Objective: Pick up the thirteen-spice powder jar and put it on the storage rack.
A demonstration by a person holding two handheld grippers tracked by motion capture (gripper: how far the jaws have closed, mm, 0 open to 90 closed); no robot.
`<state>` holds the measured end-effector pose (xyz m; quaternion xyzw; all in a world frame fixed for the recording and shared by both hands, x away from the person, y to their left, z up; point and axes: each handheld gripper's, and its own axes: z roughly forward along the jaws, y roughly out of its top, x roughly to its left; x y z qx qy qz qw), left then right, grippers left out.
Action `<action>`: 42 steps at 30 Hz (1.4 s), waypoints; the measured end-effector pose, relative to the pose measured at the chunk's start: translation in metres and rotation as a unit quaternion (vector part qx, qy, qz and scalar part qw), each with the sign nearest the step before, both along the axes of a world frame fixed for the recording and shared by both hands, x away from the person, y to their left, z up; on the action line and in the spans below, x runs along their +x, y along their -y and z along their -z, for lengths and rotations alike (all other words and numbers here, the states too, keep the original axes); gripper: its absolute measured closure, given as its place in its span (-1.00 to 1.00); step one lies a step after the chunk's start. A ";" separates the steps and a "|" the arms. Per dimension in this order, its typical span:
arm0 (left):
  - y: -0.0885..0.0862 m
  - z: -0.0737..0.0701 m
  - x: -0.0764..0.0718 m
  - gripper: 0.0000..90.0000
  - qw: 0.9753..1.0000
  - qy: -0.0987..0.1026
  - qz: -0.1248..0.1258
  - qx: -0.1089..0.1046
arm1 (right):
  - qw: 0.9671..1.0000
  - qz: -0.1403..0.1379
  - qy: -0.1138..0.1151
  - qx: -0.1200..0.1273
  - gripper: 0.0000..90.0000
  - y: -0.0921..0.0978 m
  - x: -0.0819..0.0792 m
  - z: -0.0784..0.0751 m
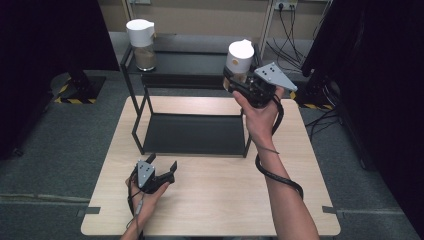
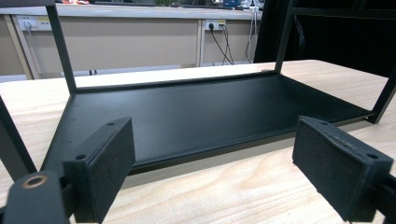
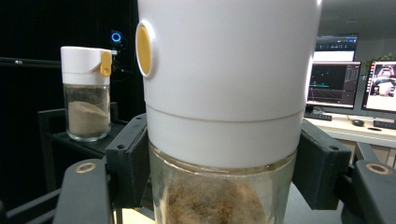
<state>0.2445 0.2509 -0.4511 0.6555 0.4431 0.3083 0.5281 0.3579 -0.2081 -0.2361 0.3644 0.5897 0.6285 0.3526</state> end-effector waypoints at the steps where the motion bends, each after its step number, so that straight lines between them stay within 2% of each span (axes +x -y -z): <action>1: 0.000 0.000 0.000 -0.72 1.000 0.000 0.000 0.000 | 1.000 0.000 0.000 0.000 -0.31 -0.001 0.001 -0.001; 22: -0.001 0.000 0.000 -0.72 1.000 -0.001 0.000 -0.001 | 1.000 0.006 -0.007 0.008 -0.31 -0.015 0.022 -0.016; 42: -0.001 0.000 0.000 -0.72 1.000 0.000 0.001 -0.002 | 0.999 0.022 -0.021 0.014 -0.31 -0.016 0.040 -0.023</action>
